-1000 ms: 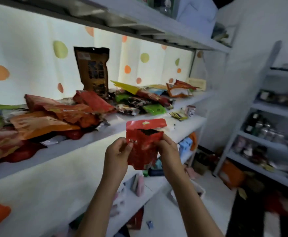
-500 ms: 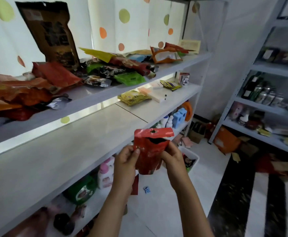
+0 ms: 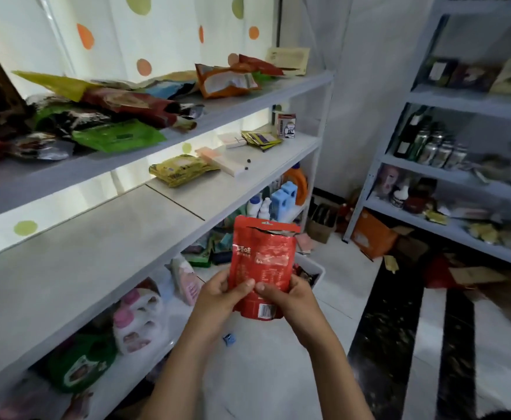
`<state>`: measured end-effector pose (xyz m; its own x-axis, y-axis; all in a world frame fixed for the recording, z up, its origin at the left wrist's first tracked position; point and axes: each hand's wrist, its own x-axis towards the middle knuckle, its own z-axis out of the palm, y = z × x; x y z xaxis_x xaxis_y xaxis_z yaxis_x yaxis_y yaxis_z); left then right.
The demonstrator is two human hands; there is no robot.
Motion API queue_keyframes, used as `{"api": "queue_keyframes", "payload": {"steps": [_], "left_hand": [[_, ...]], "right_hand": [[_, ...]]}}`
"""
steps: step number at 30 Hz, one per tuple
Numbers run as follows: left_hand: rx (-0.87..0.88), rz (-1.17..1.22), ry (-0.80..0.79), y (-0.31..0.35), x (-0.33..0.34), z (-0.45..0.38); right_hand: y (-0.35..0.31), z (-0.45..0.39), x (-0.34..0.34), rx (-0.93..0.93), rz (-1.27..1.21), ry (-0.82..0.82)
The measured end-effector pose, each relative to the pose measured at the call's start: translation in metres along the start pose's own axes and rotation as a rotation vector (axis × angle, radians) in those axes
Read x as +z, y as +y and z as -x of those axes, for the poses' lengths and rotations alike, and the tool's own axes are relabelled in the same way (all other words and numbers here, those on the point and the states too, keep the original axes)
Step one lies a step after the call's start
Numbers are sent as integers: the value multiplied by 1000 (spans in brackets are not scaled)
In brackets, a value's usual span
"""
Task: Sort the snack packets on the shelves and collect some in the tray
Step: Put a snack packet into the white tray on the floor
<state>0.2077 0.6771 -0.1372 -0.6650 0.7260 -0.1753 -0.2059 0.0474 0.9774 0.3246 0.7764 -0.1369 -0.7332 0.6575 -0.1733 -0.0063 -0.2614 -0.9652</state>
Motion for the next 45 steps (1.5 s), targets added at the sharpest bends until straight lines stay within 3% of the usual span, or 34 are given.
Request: {"api": "queue_keyframes", "payload": {"steps": [12, 27, 36, 45], "left_hand": [[69, -28, 19, -7, 71, -79], [112, -93, -208, 7, 118, -300], [-37, -109, -333, -14, 164, -418], [-227, -268, -307, -71, 235, -495]], "right_hand": [[0, -70, -66, -16, -113, 135], [-50, -245, -117, -61, 20, 450], [-36, -340, -167, 32, -9, 592], [-1, -406, -278, 156, -69, 552]]}}
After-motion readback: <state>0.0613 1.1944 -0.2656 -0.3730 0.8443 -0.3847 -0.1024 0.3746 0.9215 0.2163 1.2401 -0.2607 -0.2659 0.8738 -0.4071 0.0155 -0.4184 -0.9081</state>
